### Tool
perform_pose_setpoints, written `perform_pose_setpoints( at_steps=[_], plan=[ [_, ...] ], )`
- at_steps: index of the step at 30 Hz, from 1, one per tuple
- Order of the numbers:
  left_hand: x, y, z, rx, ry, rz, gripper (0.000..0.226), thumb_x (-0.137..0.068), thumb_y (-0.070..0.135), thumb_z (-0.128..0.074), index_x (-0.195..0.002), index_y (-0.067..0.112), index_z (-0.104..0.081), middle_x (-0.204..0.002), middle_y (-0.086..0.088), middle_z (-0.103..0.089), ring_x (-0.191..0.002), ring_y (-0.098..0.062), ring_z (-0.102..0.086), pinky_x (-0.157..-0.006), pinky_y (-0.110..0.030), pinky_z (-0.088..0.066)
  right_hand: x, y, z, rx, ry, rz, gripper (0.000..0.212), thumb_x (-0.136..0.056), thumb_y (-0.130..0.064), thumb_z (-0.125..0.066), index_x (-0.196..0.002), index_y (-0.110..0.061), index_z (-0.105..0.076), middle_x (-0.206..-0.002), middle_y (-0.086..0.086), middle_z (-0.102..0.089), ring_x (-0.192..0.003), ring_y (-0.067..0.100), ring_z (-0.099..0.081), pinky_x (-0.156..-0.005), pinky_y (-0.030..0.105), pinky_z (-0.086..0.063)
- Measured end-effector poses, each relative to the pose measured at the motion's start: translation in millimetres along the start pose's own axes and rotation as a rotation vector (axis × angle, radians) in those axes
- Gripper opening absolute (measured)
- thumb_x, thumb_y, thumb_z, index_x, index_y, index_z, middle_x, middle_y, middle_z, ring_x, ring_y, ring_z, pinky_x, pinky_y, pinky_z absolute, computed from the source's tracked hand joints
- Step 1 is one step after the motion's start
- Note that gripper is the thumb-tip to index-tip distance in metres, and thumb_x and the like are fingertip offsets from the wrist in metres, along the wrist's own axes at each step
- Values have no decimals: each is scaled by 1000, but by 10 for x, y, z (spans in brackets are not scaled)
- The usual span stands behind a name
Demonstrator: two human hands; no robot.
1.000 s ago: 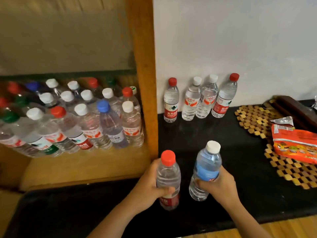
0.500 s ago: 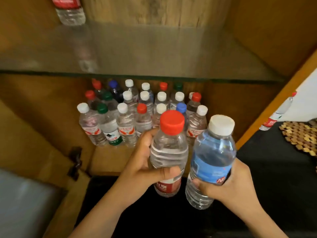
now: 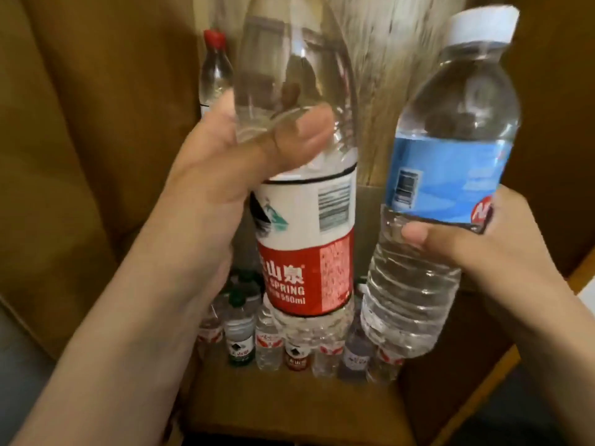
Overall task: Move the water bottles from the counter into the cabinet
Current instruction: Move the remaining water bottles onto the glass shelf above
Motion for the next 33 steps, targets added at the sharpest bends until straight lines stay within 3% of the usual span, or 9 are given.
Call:
perform_pose_setpoints(
  at_steps=[2,5,8,12,16,25,28,31,33],
  plan=[
    [-181,79,24,13,16,14,23,-75,30,-65,-98,26,-63,-92,14,-71,-92,-5,-67,-74,-18,-50,-271,-46,-21,-2,2,-21,37,-46,-29,-79,-81,-26,-70,-81,-9,-74,-73,5,-70,-62,18,-54],
    [-435,165,-11,57,102,37,41,-68,28,-72,-106,16,-62,-90,8,-73,-85,-7,-69,-71,-20,-52,-624,-62,-99,27,31,-44,38,-49,-31,-80,-85,-23,-69,-86,-5,-75,-80,9,-70,-76,28,-56],
    [-672,43,3,2,187,106,38,-71,20,-74,-104,14,-57,-86,7,-71,-76,-7,-70,-64,-19,-52,-948,7,-162,48,63,-87,50,-50,-31,-86,-95,-19,-68,-91,-2,-74,-86,13,-70,-84,36,-56],
    [-920,-245,111,-108,258,229,49,-71,22,-77,-113,15,-53,-107,0,-68,-92,-15,-66,-80,-29,-51,-1261,239,-249,92,108,-158,48,-53,-31,-87,-95,-23,-64,-92,-5,-72,-85,10,-68,-84,34,-56],
    [-1080,-475,207,-242,277,278,61,-66,28,-80,-119,19,-51,-116,2,-64,-104,-18,-62,-93,-37,-47,-1441,525,-294,160,136,-252,50,-55,-37,-86,-96,-20,-63,-95,0,-71,-89,16,-67,-87,40,-54],
    [-1163,-748,234,-240,266,335,57,-66,32,-80,-115,25,-50,-118,1,-63,-106,-22,-62,-96,-47,-47,-1593,848,-340,212,147,-283,67,-52,-48,-83,-106,-19,-55,-99,-1,-66,-90,16,-64,-84,41,-55],
    [-1142,-776,215,-290,267,296,57,-71,35,-77,-120,26,-50,-122,2,-61,-109,-21,-60,-96,-44,-47,-1604,847,-349,200,39,-261,65,-57,-43,-82,-110,-18,-53,-101,0,-65,-94,16,-64,-84,37,-55],
    [-1084,-836,230,-360,254,280,66,-71,36,-76,-129,25,-46,-127,1,-58,-114,-20,-57,-98,-44,-46,-1612,797,-280,168,-252,-232,47,-67,-23,-80,-105,-15,-55,-94,0,-66,-86,11,-66,-68,24,-56],
    [-1029,-919,260,-440,219,332,77,-65,30,-81,-132,22,-42,-131,-3,-54,-119,-23,-53,-101,-48,-43,-1569,827,-208,219,-402,-339,53,-67,-14,-80,-111,-20,-52,-99,-3,-64,-89,11,-64,-65,27,-57]
  ],
)
Point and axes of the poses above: each hand's wrist, its own x-axis away from the middle knuckle, its own z-axis out of the back of the hand, y = z × x, the point moved 3 cm from there along -x, towards the middle knuckle
